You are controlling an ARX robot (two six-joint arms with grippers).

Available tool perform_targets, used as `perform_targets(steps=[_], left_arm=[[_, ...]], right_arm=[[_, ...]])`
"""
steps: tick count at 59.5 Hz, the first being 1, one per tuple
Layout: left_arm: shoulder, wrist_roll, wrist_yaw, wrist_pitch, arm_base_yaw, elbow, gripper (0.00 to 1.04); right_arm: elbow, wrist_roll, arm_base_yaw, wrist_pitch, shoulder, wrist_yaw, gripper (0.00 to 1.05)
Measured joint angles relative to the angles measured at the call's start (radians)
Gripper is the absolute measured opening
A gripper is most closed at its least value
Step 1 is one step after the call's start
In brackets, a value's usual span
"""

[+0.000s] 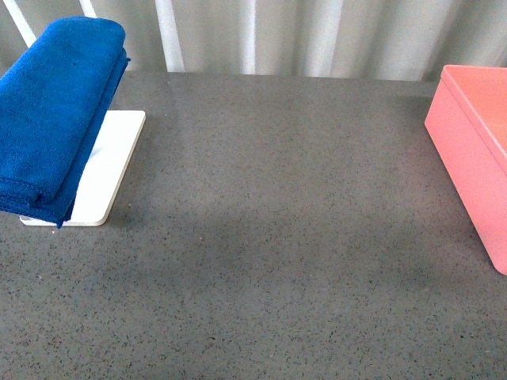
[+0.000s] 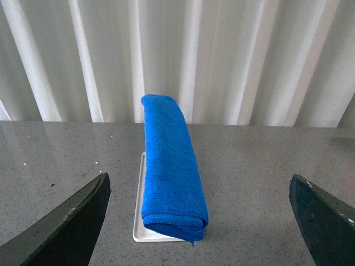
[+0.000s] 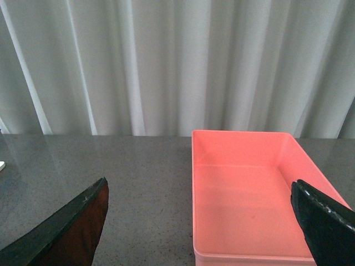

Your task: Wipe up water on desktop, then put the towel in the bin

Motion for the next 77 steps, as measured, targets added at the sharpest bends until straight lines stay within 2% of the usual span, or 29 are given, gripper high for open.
perform_targets(steps=[77], left_arm=[[0.000,0.000,0.000,0.000,0.000,0.000,0.98]], right_arm=[[0.000,0.000,0.000,0.000,0.000,0.000,0.98]])
